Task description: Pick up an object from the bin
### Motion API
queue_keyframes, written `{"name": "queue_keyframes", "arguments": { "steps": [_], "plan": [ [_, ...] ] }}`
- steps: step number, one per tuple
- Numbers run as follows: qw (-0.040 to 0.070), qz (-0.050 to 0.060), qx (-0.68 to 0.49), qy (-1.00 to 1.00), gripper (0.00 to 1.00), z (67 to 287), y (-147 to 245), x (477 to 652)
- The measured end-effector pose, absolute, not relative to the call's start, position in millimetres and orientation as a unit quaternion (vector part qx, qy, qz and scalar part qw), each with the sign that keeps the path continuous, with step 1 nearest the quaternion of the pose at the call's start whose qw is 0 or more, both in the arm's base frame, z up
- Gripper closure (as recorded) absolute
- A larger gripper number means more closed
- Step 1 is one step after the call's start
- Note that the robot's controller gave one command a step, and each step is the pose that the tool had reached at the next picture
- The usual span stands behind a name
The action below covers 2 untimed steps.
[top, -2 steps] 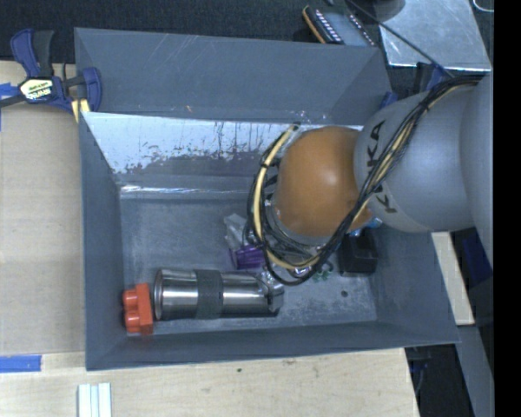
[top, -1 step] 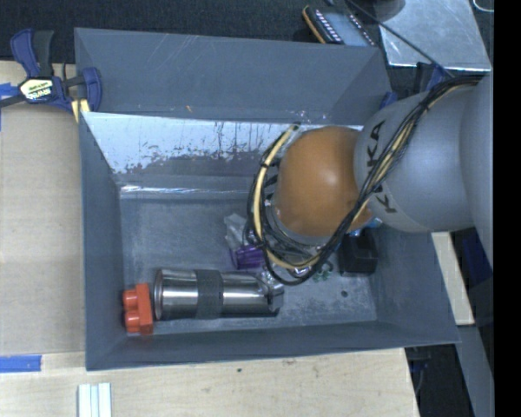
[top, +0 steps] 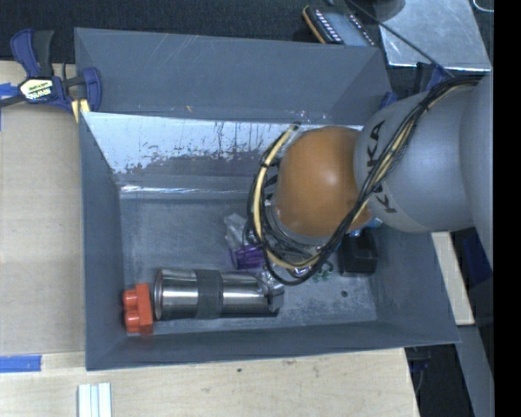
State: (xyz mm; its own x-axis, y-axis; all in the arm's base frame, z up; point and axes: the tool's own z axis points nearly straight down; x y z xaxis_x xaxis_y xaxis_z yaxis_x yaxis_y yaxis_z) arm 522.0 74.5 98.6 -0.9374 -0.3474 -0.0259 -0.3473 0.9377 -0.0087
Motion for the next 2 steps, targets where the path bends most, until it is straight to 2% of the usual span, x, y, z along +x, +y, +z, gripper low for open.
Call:
{"name": "queue_keyframes", "arguments": {
  "steps": [1,2],
  "plan": [
    [0.012,-0.003,-0.176,0.984,1.0,99.9,72.8,521.8],
    [0.012,-0.003,-0.176,0.984,1.0,99.9,72.8,521.7]
  ]
}}
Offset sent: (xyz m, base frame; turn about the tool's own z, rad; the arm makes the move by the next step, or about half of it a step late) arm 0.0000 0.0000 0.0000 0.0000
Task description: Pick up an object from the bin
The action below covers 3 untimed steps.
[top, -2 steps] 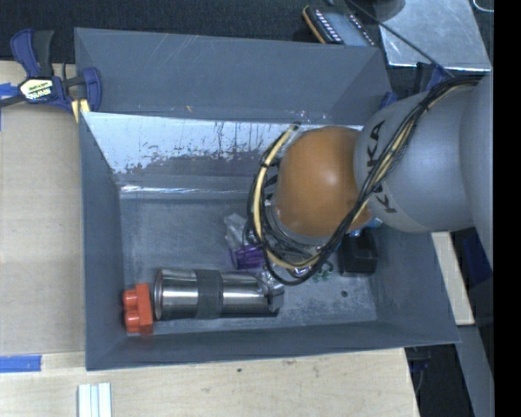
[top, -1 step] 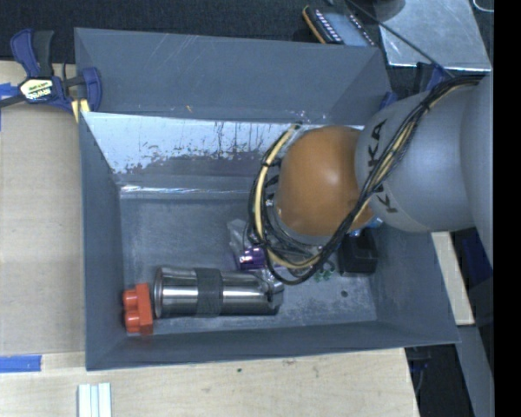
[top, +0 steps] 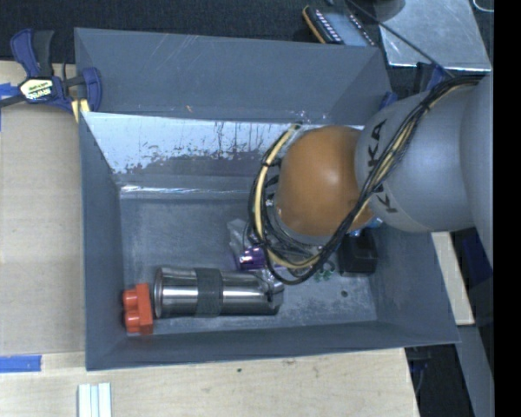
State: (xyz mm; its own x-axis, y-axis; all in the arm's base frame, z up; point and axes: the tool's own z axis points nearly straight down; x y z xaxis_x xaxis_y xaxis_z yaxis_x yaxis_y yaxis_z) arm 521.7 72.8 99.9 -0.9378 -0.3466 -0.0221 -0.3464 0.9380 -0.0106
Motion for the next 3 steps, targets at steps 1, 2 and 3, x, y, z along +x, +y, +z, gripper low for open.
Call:
{"name": "queue_keyframes", "arguments": {
  "steps": [1,2,3],
  "plan": [
    [0.012,-0.003,-0.176,0.984,1.0,99.9,72.8,521.7],
    [0.012,-0.003,-0.176,0.984,1.0,99.8,72.8,521.7],
    [0.012,-0.003,-0.176,0.984,1.0,99.8,72.8,521.7]
  ]
}}
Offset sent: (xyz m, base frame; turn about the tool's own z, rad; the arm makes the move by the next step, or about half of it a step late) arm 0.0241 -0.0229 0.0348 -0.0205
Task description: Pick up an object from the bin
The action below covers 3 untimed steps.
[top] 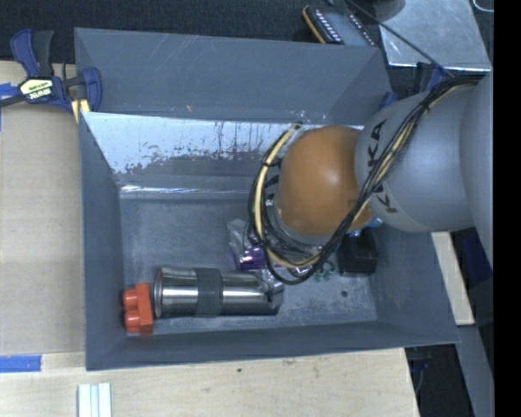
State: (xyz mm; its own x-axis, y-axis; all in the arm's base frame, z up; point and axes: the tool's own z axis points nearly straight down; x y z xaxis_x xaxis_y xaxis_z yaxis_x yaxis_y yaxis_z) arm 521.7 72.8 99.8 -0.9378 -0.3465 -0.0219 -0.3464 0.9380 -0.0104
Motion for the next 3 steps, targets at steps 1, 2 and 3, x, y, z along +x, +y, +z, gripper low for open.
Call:
{"name": "queue_keyframes", "arguments": {
  "steps": [1,2,3],
  "plan": [
    [0.012,-0.003,-0.176,0.984,1.0,99.8,72.8,521.7],
    [0.012,-0.003,-0.176,0.984,1.0,99.8,72.8,521.7],
    [0.012,-0.003,-0.176,0.984,1.0,99.8,72.8,521.7]
  ]
}}
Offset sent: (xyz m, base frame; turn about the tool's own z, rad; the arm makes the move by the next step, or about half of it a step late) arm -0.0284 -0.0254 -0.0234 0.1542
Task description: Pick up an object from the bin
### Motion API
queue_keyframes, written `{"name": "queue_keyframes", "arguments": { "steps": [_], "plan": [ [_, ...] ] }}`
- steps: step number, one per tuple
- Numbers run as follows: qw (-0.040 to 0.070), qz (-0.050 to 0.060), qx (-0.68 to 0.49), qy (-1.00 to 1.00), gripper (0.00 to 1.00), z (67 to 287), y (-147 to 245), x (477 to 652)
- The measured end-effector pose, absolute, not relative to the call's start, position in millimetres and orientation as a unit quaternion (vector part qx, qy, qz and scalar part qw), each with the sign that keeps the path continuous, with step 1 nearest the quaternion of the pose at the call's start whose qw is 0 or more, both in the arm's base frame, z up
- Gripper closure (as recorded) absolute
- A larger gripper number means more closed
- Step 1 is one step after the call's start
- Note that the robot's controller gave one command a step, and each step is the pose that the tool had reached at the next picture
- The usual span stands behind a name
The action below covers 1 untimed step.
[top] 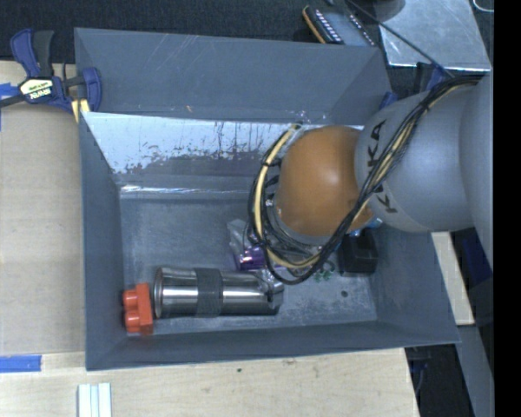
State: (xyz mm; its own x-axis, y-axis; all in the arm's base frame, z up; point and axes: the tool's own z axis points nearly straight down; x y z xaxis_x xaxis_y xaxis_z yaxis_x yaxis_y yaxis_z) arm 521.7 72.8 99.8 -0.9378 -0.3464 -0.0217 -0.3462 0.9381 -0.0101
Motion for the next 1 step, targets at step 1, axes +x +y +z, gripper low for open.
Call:
{"name": "queue_keyframes", "arguments": {
  "steps": [1],
  "plan": [
    [0.012,-0.003,-0.176,0.984,1.0,99.8,72.8,521.6]
  ]
}}
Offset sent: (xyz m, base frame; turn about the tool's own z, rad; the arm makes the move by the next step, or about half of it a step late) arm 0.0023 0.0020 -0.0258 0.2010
